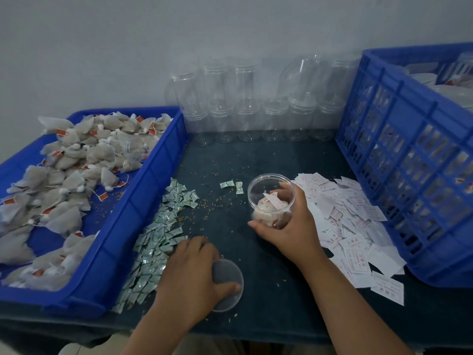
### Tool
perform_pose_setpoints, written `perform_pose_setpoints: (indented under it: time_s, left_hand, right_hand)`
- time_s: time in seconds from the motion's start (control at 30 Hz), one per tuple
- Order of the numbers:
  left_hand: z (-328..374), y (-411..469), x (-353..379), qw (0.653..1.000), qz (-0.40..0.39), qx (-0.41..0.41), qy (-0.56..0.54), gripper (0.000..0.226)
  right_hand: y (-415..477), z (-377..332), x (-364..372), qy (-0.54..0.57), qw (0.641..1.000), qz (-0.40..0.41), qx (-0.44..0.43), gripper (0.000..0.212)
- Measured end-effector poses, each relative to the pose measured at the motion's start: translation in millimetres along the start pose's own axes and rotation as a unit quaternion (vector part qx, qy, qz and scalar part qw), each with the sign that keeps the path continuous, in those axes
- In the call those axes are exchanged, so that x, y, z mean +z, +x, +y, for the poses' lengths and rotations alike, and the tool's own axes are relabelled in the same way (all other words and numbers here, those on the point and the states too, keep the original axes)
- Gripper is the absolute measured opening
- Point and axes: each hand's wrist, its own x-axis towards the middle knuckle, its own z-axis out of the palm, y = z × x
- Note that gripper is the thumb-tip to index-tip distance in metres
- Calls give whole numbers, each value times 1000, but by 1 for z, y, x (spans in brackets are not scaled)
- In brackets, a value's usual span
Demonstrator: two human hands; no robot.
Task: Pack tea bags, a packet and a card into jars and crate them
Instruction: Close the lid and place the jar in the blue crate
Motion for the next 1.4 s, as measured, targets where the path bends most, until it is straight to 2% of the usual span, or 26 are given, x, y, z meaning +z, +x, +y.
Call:
perform_pose_setpoints:
  time_s: [0.13,0.23,0.3,0.33,0.37,0.4,0.43,0.53,0.6,0.67,0.77,0.83,0.93,1.13,1.27,1.33,1.4]
  left_hand:
    - [0,22,-10,979,21,-95,-181,42]
    - [2,45,-22,933,76,-104,-337,20]
    - [11,58,-33,874,95,-108,-465,7]
    - [18,64,-39,825,88,-108,-548,3]
    - [24,69,-45,777,71,-95,-618,10]
    - [29,73,-49,748,57,-66,-658,21]
    - [33,73,-52,756,52,-22,-652,31]
    - [39,67,-56,861,48,136,-488,47]
    - [44,65,-54,919,55,191,-342,55]
    - [51,63,-52,950,83,213,-214,65]
    - [61,64,-51,958,122,201,-164,65]
    - [66,65,-49,963,118,179,-164,58]
    - [77,65,-45,974,123,163,-94,52]
    - [93,64,-43,984,137,111,-4,51]
    - [102,64,-40,988,146,51,30,50]
    - [102,65,-40,987,143,62,27,58]
    - [96,67,-42,985,133,110,12,62]
  right_hand:
    - [-2,0,0,14,1000,-4,20,89]
    - [-2,0,-1,15,999,-23,25,89]
    - [-2,0,0,12,999,-41,21,89]
    - [-2,1,0,7,998,-53,19,91]
    - [-2,1,0,2,998,-65,17,93]
    - [-3,2,1,-5,997,-77,15,96]
    - [-3,1,2,-12,996,-86,14,99]
    - [-4,-3,3,-27,994,-102,11,101]
    - [-2,-2,4,-30,994,-103,4,93]
    - [-1,1,5,-35,994,-100,2,76]
    - [-2,-2,9,-79,993,-89,-7,67]
    - [-4,-3,11,-83,992,-93,3,68]
    - [-4,-1,11,-63,992,-112,14,72]
    - [-3,-5,10,-54,991,-121,7,55]
    - [-3,-11,14,-95,987,-127,-7,44]
    - [-2,-11,13,-109,986,-126,-10,42]
    - [-1,-9,10,-117,984,-133,-15,41]
